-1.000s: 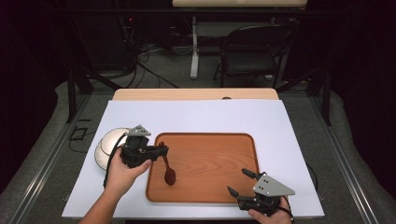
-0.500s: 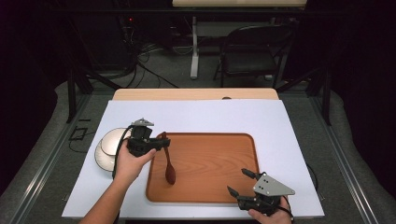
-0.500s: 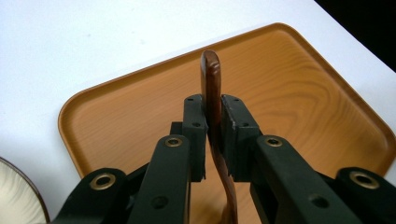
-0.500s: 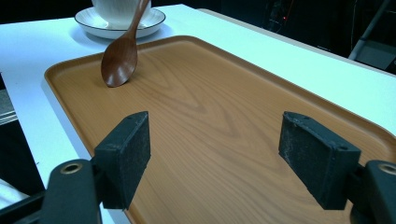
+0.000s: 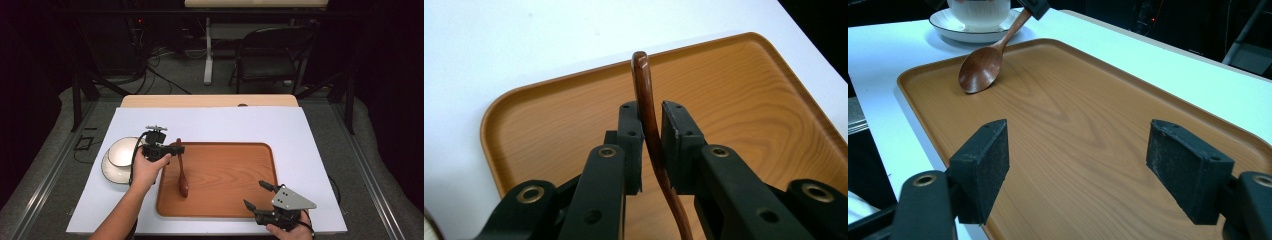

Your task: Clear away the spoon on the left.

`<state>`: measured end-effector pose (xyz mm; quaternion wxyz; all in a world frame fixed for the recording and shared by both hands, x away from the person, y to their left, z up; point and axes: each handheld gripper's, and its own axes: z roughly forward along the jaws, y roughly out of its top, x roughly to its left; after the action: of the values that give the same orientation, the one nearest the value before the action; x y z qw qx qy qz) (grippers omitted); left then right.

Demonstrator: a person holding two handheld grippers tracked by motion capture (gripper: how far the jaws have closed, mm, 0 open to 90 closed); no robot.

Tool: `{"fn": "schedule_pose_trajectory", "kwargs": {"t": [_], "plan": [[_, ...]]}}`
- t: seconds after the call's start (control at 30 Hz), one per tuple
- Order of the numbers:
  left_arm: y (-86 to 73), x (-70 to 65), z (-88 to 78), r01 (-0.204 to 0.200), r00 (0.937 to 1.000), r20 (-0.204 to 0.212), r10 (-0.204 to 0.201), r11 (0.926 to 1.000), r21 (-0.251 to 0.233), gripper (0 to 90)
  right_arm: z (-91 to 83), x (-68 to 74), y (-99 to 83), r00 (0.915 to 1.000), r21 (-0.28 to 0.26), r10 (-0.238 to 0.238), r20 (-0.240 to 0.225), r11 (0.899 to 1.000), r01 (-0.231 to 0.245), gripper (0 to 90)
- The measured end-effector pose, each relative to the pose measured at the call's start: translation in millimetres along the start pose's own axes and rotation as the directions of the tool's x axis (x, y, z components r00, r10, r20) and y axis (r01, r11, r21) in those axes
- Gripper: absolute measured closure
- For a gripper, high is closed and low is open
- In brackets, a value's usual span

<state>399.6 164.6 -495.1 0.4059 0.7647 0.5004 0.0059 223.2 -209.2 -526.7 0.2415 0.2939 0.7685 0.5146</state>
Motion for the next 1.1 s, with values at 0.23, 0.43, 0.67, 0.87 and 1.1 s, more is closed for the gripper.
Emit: {"fn": "schedule_pose_trajectory", "kwargs": {"t": [0.23, 0.43, 0.67, 0.87, 1.1], "plan": [[-2.3, 11.7, 13.5, 0.054, 0.9985, 0.001, -0.054, 0.9984, 0.015, 78.3, -0.3, -0.3, 0.0, 1.0000, 0.000, 0.000, 0.000, 1.000, 0.000, 24.8], [-4.5, 14.2, 20.7, 0.075, 0.9972, -0.001, -0.075, 0.9969, 0.025, 78.0, -0.5, -0.4, 0.1, 1.0000, -0.001, 0.001, -0.001, 1.000, -0.001, 24.8], [-6.3, 14.9, 27.5, 0.099, 0.9950, -0.020, -0.098, 0.9946, 0.033, 77.5, -0.2, -0.1, 0.3, 1.0000, -0.002, -0.001, -0.004, 1.000, 0.001, 24.9], [-8.0, 14.6, 31.2, 0.099, 0.9948, -0.028, -0.097, 0.9941, 0.045, 76.8, -0.1, -0.8, 0.0, 1.0000, -0.003, 0.001, -0.004, 1.000, -0.001, 24.9], [-9.5, 10.0, 34.7, 0.082, 0.9938, -0.079, -0.078, 0.9955, 0.048, 74.8, 0.1, -0.3, 0.3, 1.0000, -0.004, 0.003, -0.005, 1.000, -0.003, 24.9]]}}
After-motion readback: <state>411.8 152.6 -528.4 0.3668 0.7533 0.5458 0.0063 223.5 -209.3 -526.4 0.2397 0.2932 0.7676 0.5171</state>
